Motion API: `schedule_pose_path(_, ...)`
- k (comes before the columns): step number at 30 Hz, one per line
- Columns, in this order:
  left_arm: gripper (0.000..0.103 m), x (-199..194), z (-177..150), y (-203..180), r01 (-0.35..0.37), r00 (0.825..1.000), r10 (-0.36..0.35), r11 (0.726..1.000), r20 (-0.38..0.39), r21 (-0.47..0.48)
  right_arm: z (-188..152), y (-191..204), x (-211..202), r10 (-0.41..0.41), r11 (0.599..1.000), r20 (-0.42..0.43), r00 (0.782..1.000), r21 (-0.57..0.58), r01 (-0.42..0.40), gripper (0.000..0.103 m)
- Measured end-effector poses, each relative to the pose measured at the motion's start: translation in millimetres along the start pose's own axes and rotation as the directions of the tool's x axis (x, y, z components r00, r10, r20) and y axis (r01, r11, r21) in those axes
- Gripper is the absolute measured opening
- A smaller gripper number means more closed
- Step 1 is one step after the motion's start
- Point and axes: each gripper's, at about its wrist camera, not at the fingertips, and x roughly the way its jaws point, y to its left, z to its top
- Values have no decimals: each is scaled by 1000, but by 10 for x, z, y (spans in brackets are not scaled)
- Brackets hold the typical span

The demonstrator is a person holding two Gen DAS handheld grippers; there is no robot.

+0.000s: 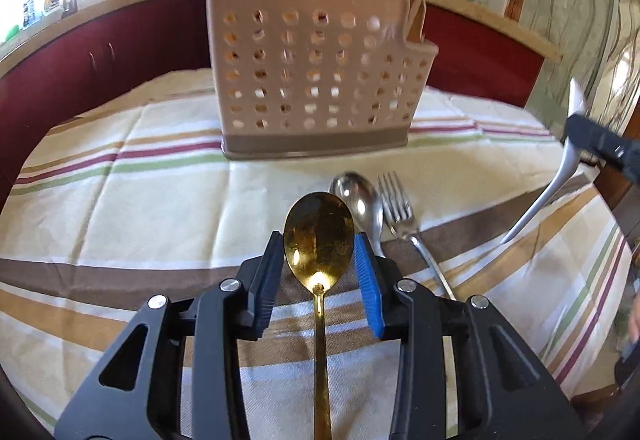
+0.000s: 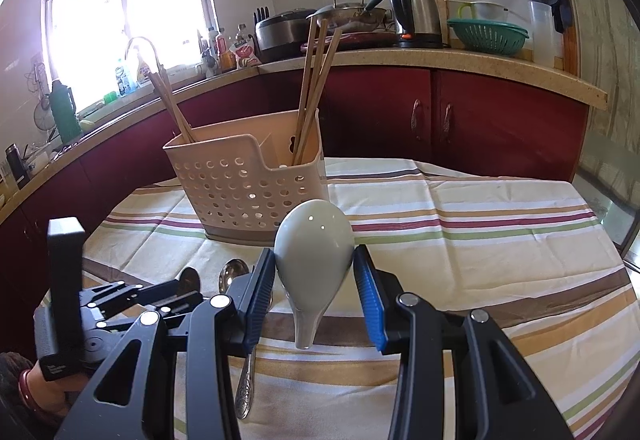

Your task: Organize utensils

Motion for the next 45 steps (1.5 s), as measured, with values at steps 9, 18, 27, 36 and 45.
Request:
schedule_pose_path(9,35,-488,64,81,7,987,-1,999,160,-36,-10,112,-99,-5,1000,27,1000,-18,6,41)
schedule_pose_path(18,35,-869,156,103,19,954,-3,998,299,-53,28,238,-224,-5,999,65,998,-41,8,41)
schedule_pose_path(27,6,-1014,412,159,46,931,-23,997,365,-55,174,340,-270,13,998,116,993,-62,-6,41)
schedule_pose_path(36,9,-565,280,324,73,981,-46,987,190,-140,116,360,-182,19,998,82,996,-67,-14,41)
schedule_pose_path(45,44,-162,209,492,31,998,-16,969,64,-244,86,260,-18,25,998,43,999,-52,-22,41)
